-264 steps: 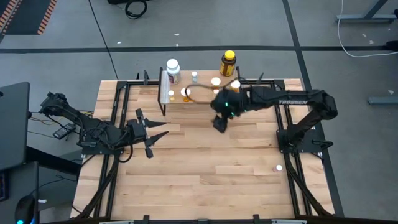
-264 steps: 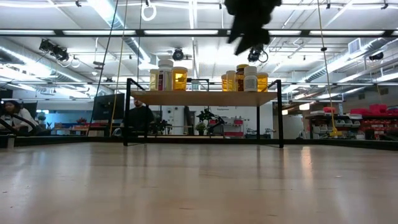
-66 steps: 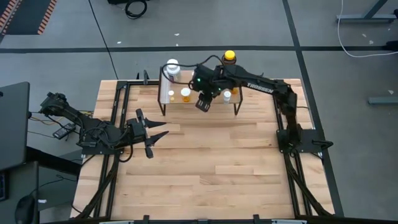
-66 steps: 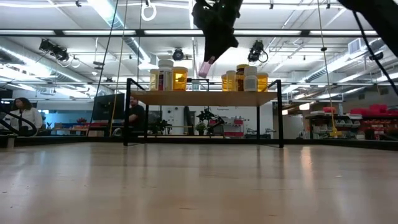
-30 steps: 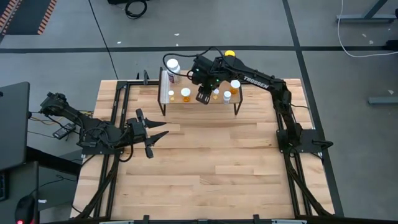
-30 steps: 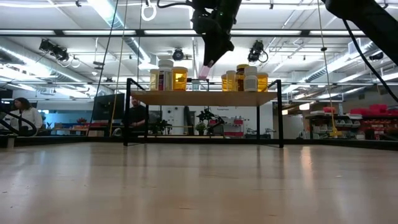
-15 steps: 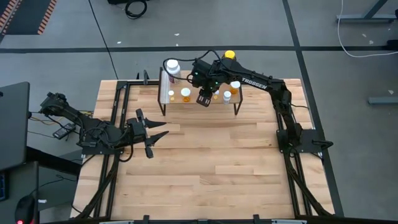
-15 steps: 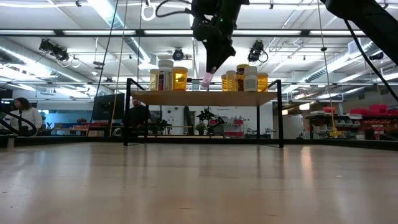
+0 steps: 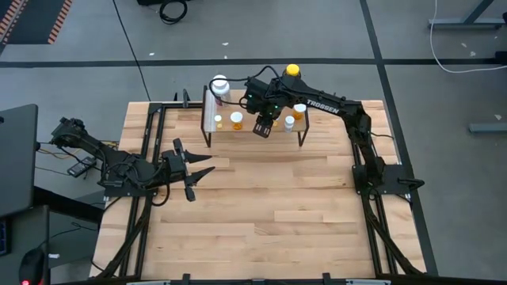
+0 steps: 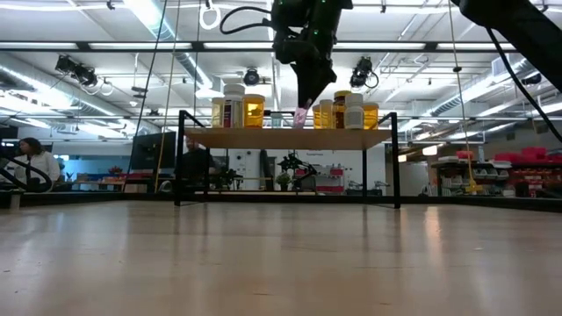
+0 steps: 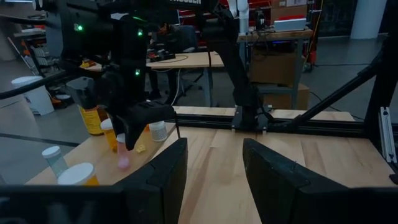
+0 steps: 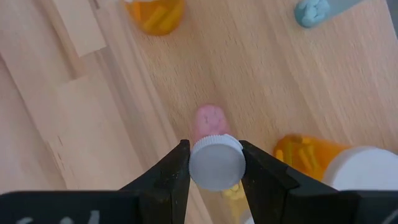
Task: Pick and place medicine bottles onto shelf by color
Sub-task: Put the small pink medicine bottle on the shelf
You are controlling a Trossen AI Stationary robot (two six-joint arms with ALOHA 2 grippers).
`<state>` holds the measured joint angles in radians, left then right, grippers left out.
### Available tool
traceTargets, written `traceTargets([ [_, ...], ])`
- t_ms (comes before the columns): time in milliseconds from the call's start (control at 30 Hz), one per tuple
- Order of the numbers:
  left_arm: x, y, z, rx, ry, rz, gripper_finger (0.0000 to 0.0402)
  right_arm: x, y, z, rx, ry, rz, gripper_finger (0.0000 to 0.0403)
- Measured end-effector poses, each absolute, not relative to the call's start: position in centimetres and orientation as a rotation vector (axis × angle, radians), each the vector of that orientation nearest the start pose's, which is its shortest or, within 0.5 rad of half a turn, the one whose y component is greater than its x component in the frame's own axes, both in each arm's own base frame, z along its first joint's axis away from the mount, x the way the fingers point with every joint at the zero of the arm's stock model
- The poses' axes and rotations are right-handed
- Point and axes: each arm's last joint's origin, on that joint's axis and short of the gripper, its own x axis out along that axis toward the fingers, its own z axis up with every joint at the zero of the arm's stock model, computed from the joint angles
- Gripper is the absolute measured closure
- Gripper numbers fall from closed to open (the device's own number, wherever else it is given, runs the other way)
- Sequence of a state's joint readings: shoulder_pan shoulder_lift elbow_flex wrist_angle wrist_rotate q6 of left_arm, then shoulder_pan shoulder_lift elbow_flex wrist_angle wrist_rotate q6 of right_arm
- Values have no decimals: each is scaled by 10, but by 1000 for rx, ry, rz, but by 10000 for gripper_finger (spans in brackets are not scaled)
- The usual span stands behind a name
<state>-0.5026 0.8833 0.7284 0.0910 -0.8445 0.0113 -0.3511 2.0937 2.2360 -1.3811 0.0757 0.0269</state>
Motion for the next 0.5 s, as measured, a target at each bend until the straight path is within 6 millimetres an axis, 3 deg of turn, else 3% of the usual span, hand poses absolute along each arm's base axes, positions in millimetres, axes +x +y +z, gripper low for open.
traceTargets([
  [500, 177, -73, 323, 51, 52, 342, 239, 389, -149, 335, 214, 1234, -373, 254],
])
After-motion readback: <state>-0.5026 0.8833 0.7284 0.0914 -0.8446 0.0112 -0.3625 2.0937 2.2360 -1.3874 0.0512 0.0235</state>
